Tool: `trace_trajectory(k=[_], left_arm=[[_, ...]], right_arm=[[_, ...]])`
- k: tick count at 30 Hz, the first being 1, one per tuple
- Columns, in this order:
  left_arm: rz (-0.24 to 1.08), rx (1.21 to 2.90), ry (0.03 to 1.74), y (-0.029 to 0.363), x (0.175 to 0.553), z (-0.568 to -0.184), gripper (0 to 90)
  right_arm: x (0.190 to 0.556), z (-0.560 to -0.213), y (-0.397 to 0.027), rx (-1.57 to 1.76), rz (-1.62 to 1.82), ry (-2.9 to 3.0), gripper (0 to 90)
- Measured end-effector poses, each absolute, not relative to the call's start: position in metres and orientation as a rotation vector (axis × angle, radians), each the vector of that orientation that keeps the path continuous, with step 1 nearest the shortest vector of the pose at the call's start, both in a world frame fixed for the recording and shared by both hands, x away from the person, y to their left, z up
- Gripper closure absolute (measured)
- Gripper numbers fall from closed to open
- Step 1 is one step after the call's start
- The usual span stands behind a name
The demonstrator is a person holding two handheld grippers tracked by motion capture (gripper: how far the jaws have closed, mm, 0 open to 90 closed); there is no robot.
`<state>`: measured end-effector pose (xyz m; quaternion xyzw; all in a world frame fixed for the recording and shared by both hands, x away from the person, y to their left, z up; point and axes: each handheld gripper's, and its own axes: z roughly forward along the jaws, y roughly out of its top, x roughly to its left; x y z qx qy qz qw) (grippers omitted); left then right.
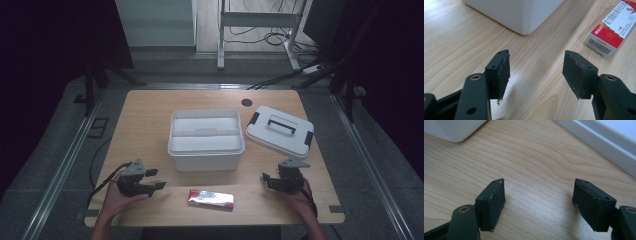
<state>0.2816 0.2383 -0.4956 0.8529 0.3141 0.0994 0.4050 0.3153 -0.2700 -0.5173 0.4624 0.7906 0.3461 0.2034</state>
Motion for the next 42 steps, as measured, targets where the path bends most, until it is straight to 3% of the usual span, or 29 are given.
trace_trajectory(k=[11,22,42], left_arm=[[0.346,2.224,0.630,0.236,0.288,-0.459,39.6],[0.244,2.287,0.405,0.239,0.325,-0.407,39.6],[0.157,2.317,0.282,0.214,0.365,-0.346,43.1]], right_arm=[[0.315,-0.517,-0.270,1.291,0.966,2.206,25.5],[0.315,-0.517,-0.270,1.289,0.967,2.207,25.5],[0.315,-0.517,-0.270,1.294,0.966,2.207,25.5]])
